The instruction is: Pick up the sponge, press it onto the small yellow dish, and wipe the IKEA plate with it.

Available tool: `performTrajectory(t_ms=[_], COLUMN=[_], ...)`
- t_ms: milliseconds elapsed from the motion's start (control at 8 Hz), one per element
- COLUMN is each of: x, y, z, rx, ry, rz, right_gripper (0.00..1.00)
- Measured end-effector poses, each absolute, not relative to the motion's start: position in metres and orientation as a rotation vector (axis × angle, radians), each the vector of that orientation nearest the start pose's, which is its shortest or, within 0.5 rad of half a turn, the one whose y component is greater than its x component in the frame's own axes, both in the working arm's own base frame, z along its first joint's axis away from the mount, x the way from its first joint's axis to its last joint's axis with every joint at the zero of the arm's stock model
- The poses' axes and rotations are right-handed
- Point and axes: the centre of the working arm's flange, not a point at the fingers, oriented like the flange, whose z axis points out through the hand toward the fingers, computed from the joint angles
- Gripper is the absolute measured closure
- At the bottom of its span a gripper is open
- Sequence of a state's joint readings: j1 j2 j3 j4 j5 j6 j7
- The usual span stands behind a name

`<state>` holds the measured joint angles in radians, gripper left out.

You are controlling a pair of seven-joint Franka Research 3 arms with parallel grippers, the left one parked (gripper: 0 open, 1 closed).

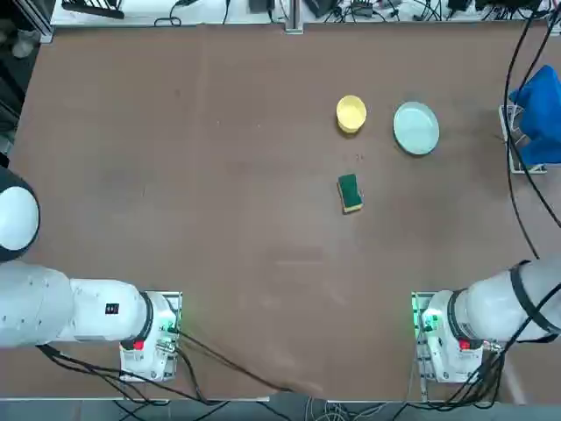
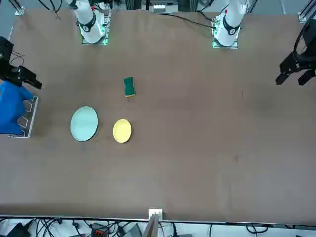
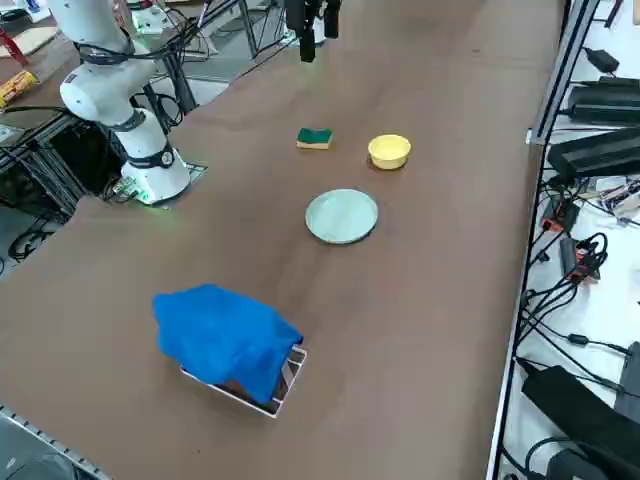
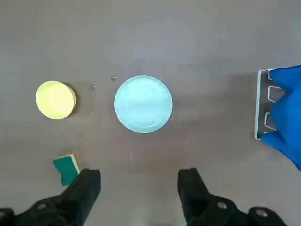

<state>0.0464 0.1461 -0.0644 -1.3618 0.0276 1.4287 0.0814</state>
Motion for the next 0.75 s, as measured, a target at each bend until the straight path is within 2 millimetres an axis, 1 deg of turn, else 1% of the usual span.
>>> performTrajectory(t_ms=[750], x=[0.5854], y=[-0.0037], z=[0.6244], rx=[-3.119], ry=[0.148], rz=[0.132], right_gripper=[0.00])
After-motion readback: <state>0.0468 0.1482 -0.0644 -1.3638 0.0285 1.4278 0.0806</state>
